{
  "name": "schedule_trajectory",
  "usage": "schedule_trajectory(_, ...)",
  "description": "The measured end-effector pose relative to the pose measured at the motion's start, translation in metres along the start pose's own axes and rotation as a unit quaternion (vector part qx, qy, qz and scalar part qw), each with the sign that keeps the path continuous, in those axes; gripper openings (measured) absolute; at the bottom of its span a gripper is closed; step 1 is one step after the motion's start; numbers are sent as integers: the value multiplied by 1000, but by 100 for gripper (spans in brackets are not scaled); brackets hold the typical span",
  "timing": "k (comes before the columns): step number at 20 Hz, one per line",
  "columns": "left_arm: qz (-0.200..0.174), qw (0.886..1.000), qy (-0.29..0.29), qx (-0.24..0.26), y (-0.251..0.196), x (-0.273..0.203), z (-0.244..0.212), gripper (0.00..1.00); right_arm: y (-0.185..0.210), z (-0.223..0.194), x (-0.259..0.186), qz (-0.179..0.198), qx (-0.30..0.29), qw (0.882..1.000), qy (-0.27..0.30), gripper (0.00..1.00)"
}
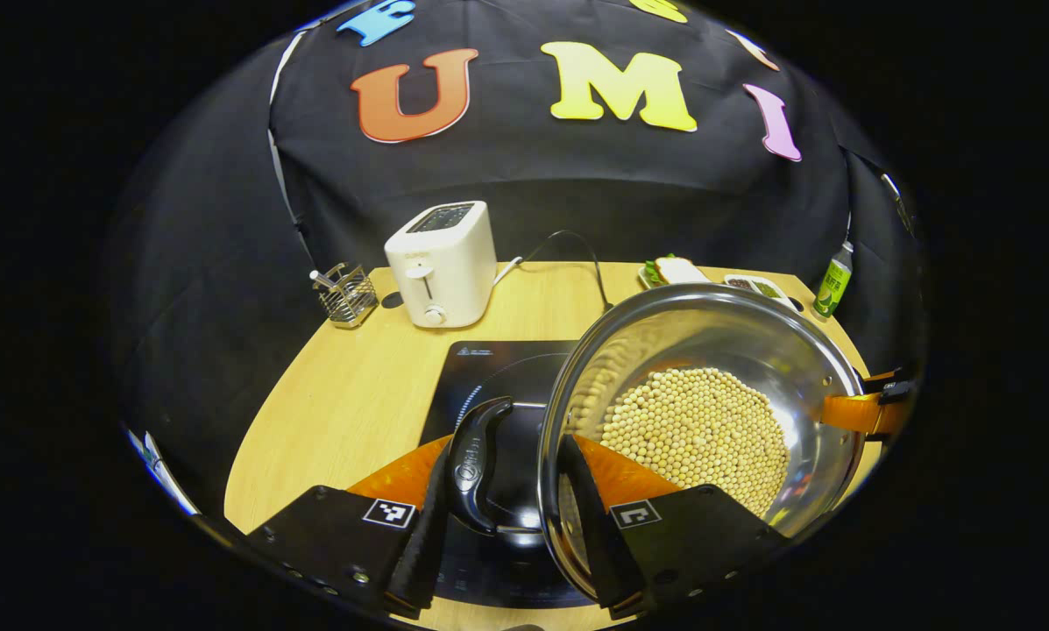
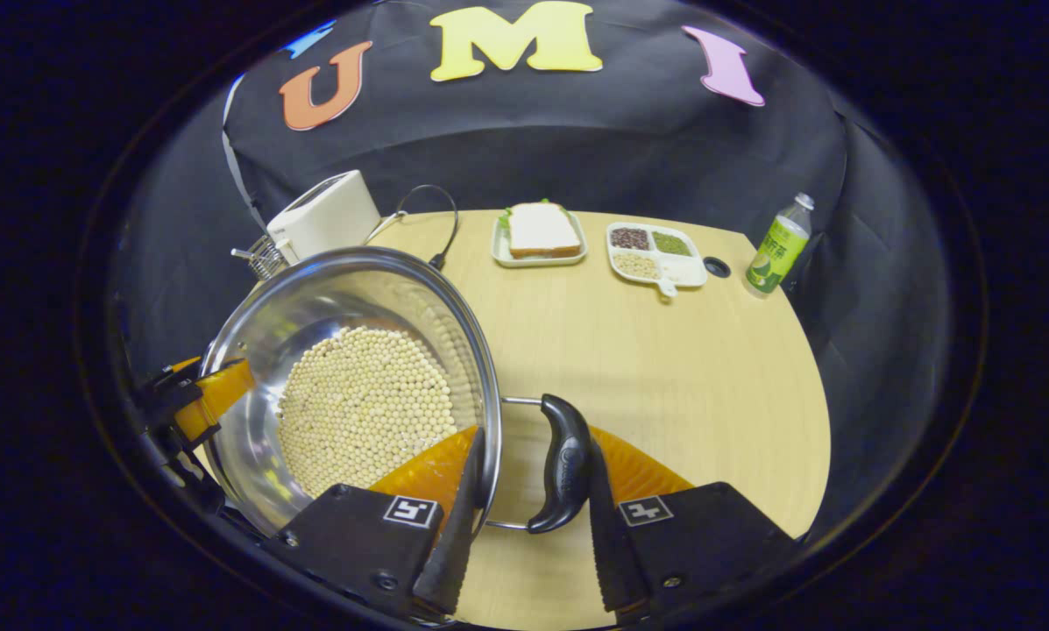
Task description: First push the handle of the pot to place it horizontally, then grasp the pot with both hands and set it on the induction cooktop.
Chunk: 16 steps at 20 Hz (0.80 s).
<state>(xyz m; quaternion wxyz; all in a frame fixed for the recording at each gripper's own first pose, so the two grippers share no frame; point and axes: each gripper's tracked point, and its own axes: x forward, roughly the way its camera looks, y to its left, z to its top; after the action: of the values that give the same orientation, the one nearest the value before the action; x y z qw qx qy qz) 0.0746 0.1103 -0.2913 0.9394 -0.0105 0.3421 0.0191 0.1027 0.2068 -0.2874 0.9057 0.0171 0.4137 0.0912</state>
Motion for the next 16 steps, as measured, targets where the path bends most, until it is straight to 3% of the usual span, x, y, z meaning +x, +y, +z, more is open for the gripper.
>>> schedule_trajectory(6,13,1000,2,6,41,21,11,66,42,13,20,6,5,1000,5,59)
schedule_trajectory(16,28,999,12,8,73,50,15,66,74,22,46,5,9,1000,14,59)
